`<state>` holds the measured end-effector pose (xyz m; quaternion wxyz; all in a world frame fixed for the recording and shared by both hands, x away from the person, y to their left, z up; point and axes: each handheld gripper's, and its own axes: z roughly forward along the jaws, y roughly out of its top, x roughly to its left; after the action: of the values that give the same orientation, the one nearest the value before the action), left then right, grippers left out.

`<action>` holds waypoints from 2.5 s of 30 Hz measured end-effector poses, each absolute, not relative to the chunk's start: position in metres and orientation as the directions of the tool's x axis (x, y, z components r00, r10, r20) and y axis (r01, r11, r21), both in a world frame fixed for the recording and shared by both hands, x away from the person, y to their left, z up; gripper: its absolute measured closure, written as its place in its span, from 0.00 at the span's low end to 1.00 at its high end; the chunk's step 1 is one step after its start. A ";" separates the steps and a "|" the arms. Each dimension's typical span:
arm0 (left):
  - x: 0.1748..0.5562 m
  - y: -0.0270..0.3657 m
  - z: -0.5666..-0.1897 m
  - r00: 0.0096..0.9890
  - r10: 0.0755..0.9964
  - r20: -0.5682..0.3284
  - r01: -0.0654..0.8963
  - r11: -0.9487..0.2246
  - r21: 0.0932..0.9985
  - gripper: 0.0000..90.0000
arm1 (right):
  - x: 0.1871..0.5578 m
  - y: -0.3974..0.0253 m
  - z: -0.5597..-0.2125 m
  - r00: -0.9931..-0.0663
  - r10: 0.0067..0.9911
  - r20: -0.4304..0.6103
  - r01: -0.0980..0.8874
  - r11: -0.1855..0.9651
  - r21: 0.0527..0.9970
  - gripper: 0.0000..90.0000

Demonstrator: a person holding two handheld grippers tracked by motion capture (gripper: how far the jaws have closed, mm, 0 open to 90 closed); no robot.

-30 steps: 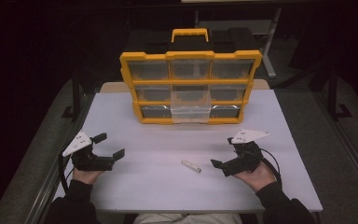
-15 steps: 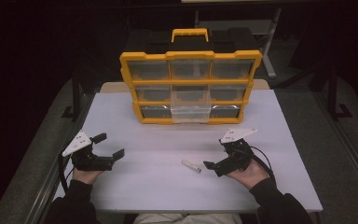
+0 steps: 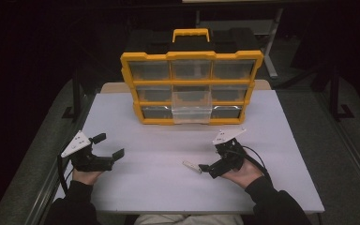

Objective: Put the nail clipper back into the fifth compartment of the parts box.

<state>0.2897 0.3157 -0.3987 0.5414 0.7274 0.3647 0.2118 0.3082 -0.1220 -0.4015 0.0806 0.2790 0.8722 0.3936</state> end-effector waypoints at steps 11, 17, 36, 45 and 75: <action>0.290 0.316 -0.399 0.643 0.761 -0.089 0.302 -0.145 0.942 0.00 | 0.313 -0.111 -0.407 -0.847 0.524 0.088 0.433 0.584 0.687 0.00; 0.290 0.316 -0.400 0.643 0.760 -0.092 0.304 -0.143 0.942 0.00 | 0.317 -0.102 -0.409 -0.853 0.515 0.083 0.433 0.610 0.663 0.00; 0.291 0.316 -0.401 0.644 0.759 -0.097 0.308 -0.141 0.941 0.00 | 0.328 -0.075 -0.415 -0.869 0.489 0.070 0.446 0.715 0.539 0.01; 0.291 0.315 -0.401 0.650 0.753 -0.099 0.308 -0.143 0.941 0.00 | 0.332 -0.070 -0.418 -0.873 0.472 0.120 0.463 0.729 0.504 0.23; 0.292 0.316 -0.403 0.647 0.756 -0.097 0.313 -0.148 0.938 0.00 | 0.331 -0.059 -0.424 -0.843 0.521 0.131 0.524 0.742 0.419 0.85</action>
<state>0.2922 0.3155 -0.4026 0.5402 0.7293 0.3664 0.2050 0.3306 -0.0592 -0.4242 -0.0026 0.2799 0.9332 0.2256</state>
